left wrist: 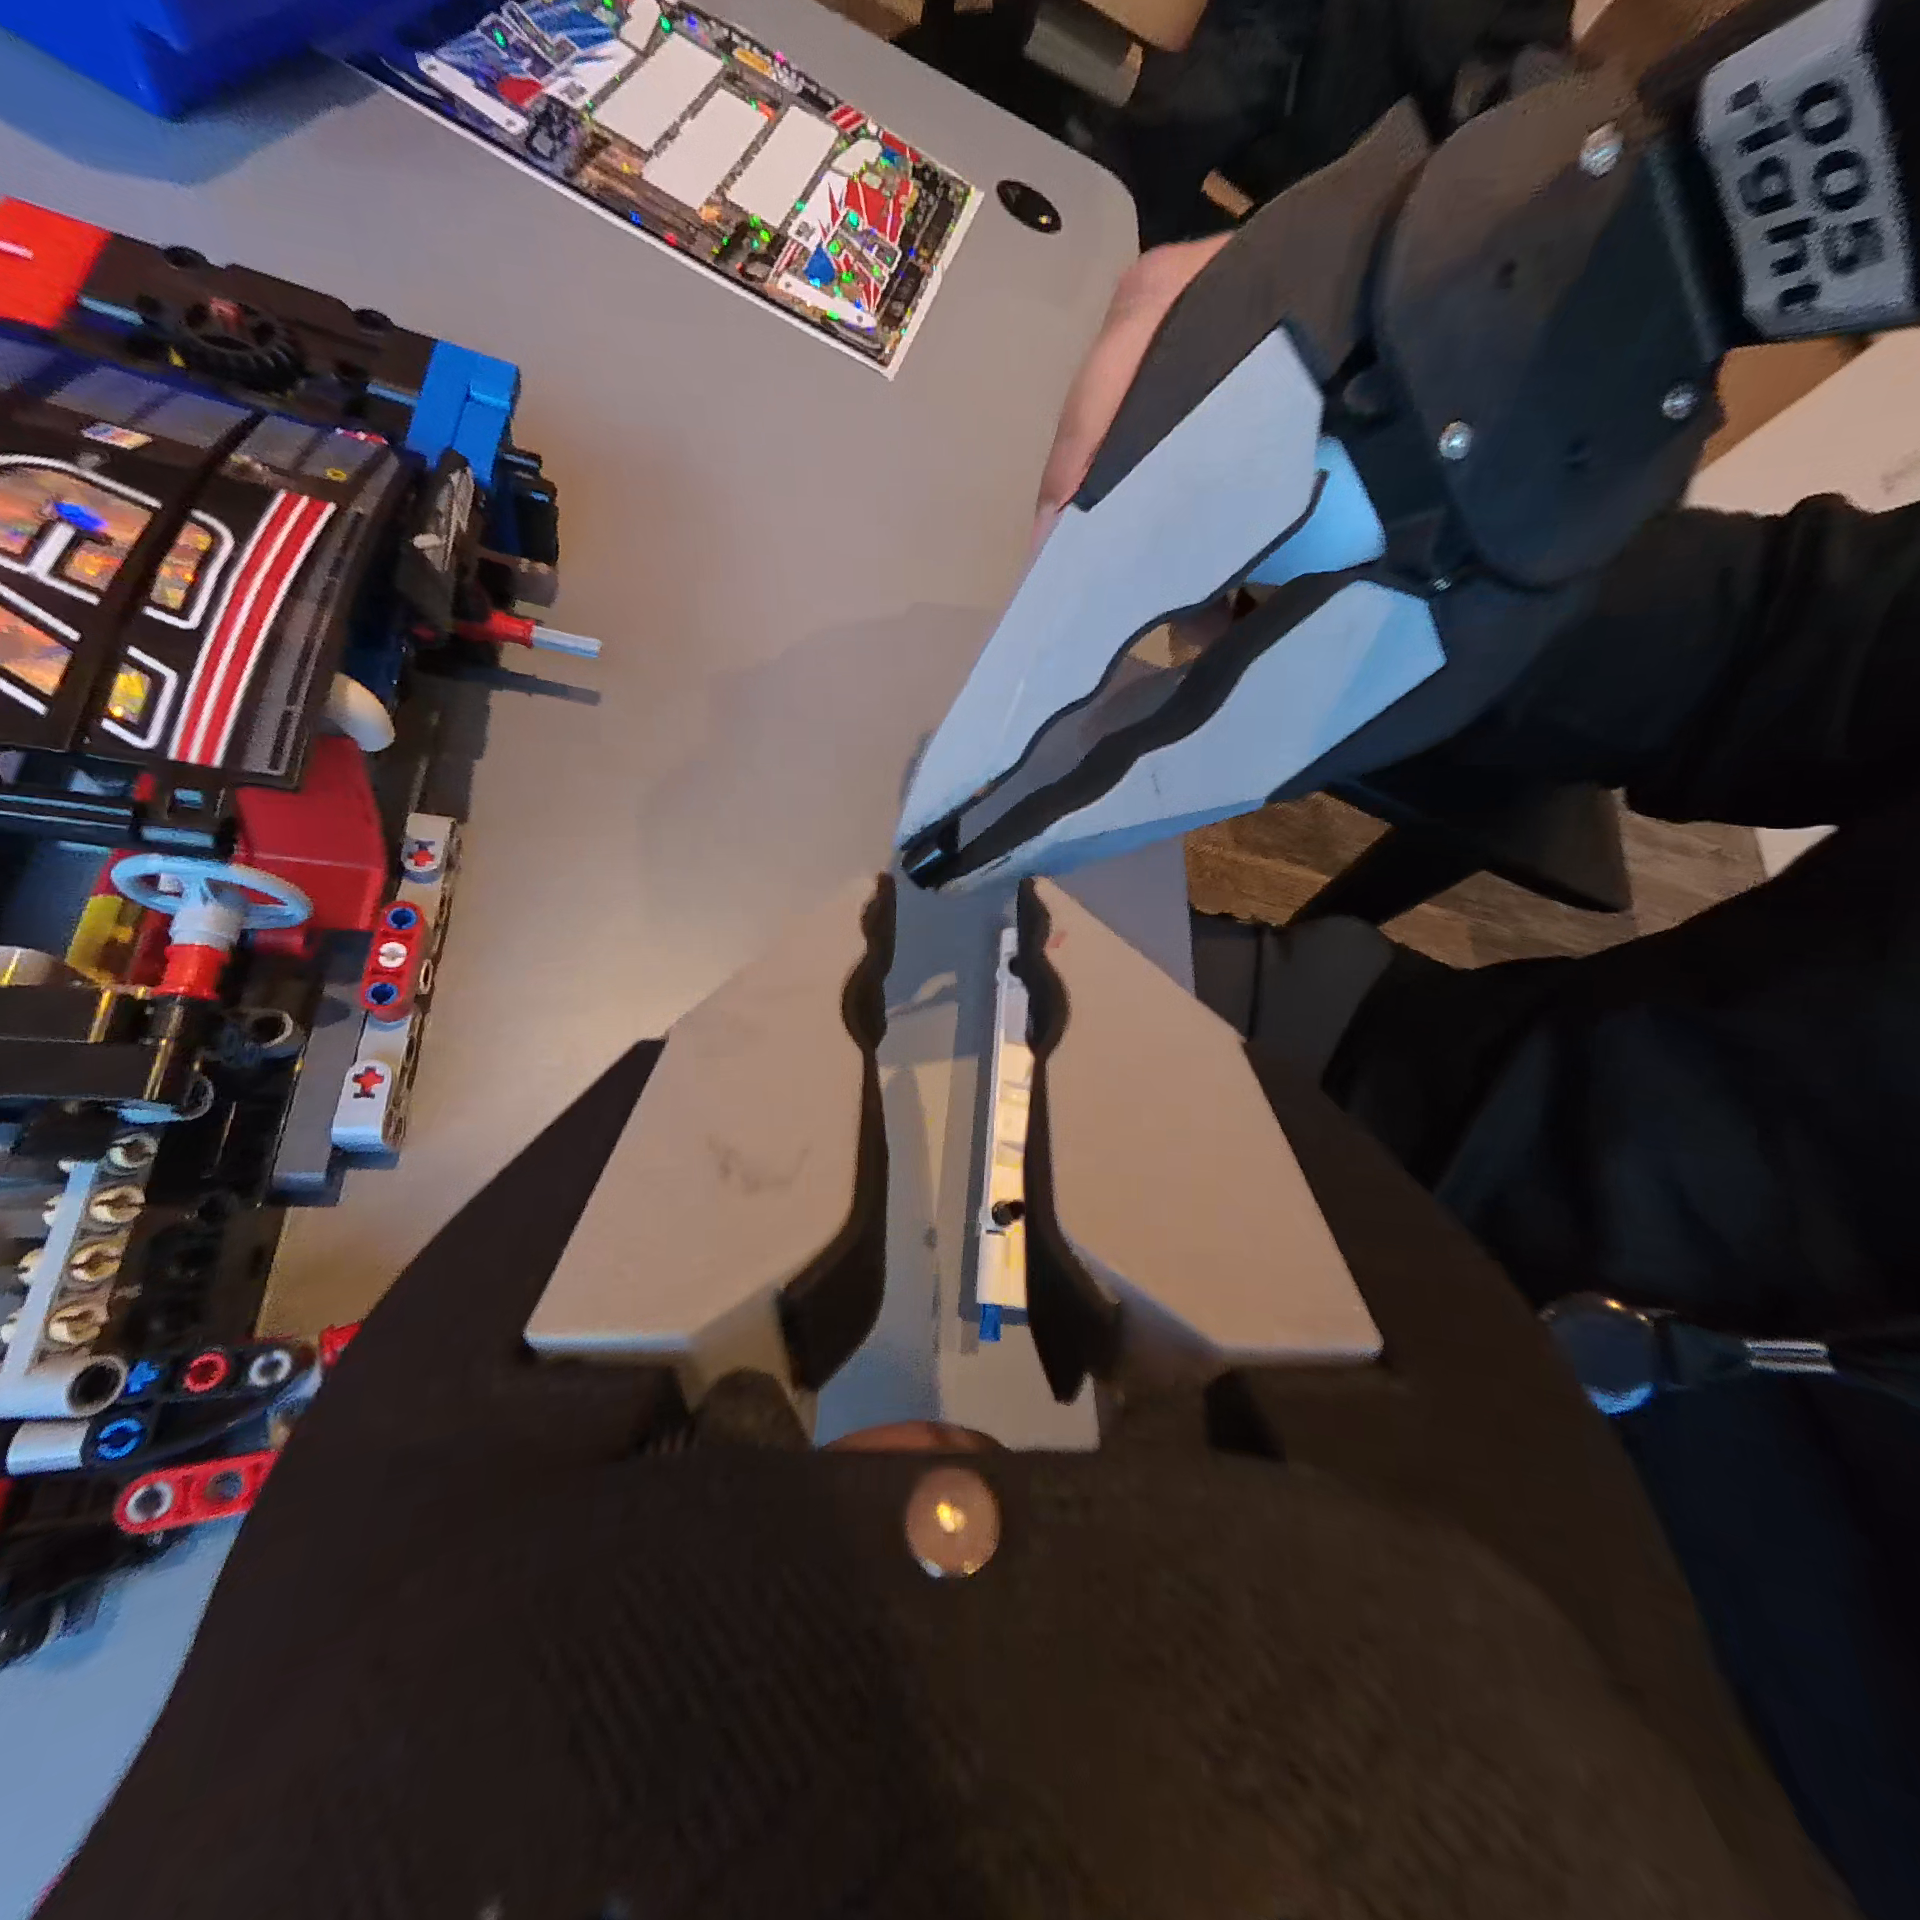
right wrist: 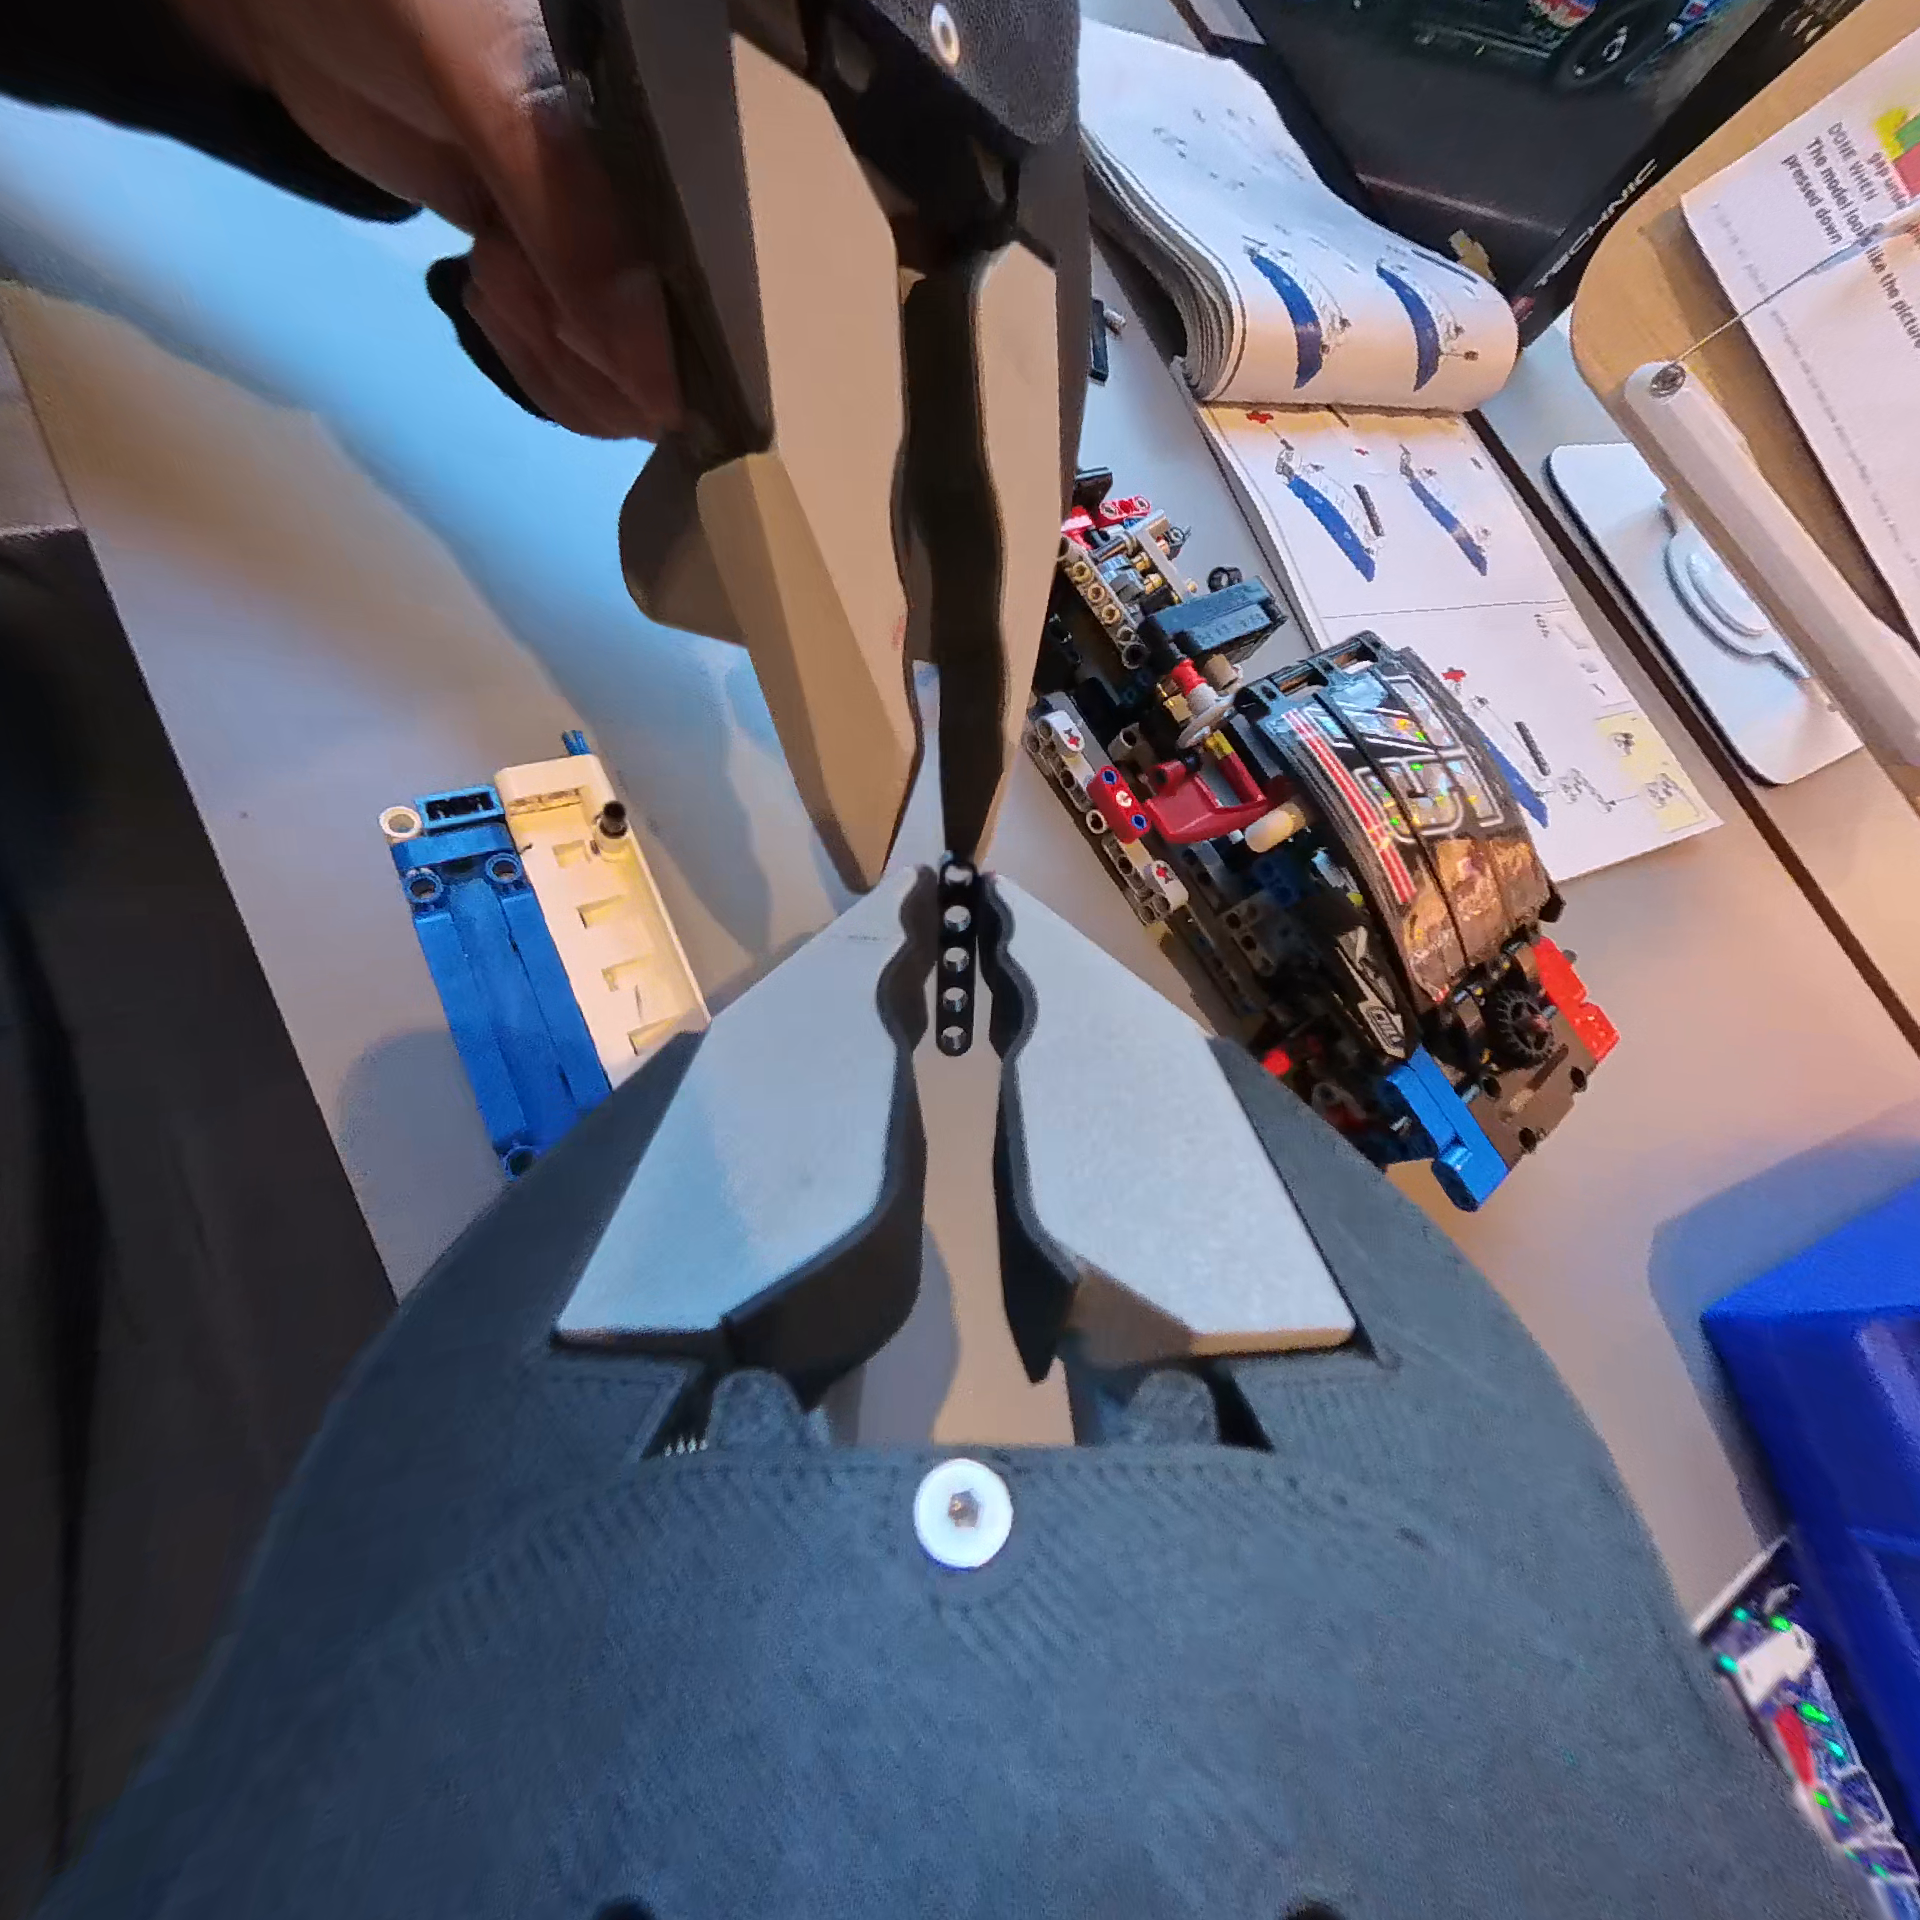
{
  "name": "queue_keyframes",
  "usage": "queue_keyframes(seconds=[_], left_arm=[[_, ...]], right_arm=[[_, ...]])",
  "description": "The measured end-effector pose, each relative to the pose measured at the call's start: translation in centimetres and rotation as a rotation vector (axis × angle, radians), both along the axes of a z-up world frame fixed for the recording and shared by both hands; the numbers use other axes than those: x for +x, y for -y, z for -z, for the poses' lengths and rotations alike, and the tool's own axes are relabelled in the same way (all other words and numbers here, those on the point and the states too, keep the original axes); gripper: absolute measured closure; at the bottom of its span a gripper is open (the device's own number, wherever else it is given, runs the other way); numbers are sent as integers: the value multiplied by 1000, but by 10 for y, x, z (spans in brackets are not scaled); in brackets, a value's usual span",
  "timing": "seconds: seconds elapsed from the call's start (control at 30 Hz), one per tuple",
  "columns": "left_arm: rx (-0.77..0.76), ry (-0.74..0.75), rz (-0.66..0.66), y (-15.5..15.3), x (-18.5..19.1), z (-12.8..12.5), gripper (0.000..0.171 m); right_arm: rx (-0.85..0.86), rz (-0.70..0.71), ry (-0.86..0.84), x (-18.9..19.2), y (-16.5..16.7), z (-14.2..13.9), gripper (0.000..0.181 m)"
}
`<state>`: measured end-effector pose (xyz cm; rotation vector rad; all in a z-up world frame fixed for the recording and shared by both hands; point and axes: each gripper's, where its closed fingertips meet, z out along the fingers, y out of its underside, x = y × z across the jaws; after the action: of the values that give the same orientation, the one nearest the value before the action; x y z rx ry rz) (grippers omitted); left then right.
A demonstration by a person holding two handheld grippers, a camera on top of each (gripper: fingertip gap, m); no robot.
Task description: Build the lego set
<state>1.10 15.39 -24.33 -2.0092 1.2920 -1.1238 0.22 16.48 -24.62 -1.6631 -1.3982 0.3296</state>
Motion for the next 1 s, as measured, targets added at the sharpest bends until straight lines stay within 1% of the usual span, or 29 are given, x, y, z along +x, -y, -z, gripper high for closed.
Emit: queue_keyframes(seconds=[0.07, 0.27, 0.47, 0.6, 0.77, 0.87, 1.0], left_arm=[[-3, -7, -1, 1, 1, 3, 153], [-125, 60, 5, 3, 3, 1, 151], [-225, 106, -27, -1, 2, -1, 154], [-212, 113, -31, -4, 4, 3, 154], [-262, 118, -37, -5, 4, 7, 153], [-241, 109, -56, -9, 1, 8, 149], [-233, 110, -55, -9, 2, 5, 148]], right_arm=[[20, 2, 25, 1, 0, 1, 177], [150, -8, 116, 4, 2, 2, 177], [205, -28, 117, 4, 6, 1, 177], [212, -17, 135, 5, 4, 3, 177], [265, -4, 174, 6, 1, 6, 177], [311, -3, 180, 5, 0, 5, 177], [334, 6, 184, 5, -2, 2, 177]])
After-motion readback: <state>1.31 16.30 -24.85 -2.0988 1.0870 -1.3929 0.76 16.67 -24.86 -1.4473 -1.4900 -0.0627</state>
